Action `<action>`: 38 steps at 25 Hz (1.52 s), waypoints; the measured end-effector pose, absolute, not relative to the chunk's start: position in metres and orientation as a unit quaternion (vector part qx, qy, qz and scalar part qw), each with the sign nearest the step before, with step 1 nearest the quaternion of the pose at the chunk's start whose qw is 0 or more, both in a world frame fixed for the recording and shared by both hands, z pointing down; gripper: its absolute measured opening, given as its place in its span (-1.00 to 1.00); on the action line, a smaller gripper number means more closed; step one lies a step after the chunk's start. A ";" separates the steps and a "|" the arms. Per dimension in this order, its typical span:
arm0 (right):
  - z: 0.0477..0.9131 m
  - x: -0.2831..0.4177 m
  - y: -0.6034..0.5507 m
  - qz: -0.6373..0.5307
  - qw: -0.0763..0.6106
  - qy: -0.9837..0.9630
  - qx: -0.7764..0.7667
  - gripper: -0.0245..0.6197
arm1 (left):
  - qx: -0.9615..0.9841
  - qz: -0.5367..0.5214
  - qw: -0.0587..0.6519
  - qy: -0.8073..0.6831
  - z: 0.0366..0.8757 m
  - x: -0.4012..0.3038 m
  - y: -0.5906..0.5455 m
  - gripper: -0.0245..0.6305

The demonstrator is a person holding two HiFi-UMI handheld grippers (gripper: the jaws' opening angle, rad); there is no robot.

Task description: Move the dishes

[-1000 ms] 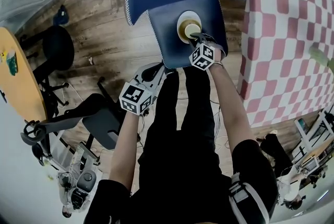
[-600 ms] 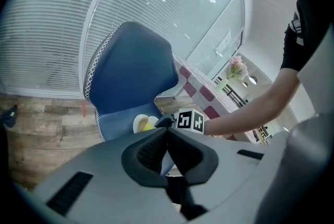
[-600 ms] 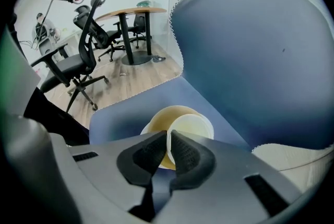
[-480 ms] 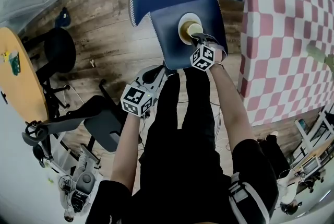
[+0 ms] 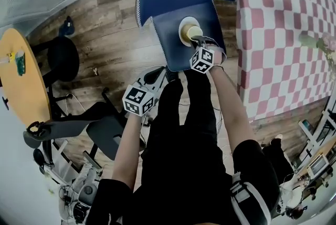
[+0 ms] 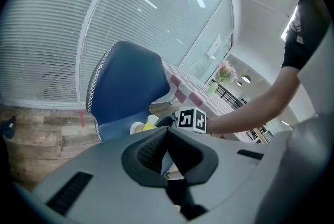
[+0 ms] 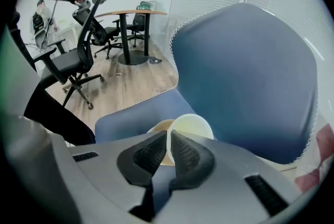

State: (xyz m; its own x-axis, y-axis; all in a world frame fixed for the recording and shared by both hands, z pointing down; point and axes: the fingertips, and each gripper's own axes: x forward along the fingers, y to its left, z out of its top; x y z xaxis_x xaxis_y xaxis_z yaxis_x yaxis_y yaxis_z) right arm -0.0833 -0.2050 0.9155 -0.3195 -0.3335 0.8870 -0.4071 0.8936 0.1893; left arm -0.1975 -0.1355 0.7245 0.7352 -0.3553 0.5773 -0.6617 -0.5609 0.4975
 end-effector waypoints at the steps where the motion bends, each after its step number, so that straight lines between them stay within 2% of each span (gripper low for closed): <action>1: 0.908 -0.084 -0.202 0.033 0.537 -0.811 0.231 -0.80 | 0.860 0.211 0.360 -0.293 0.719 -0.198 -0.130 -0.86; 12: 0.812 -0.092 -0.172 0.007 0.545 -0.798 0.256 -0.80 | 0.883 0.205 0.326 -0.269 0.647 -0.214 -0.090 -0.86; 24: 0.730 -0.090 -0.145 -0.016 0.558 -0.778 0.289 -0.80 | 0.900 0.198 0.314 -0.227 0.608 -0.226 -0.055 -0.86; 38: 0.654 -0.016 -0.107 -0.016 0.568 -0.743 0.353 -0.80 | 0.922 0.194 0.282 -0.181 0.564 -0.191 -0.043 -0.86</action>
State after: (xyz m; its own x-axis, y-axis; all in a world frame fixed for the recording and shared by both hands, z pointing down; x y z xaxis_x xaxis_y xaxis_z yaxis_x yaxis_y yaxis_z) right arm -0.0159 -0.1072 0.6537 -0.1044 -0.5436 0.8328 -0.5064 0.7498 0.4260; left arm -0.1906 -0.0428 0.5636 0.8598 -0.2241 0.4589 -0.4423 -0.7758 0.4499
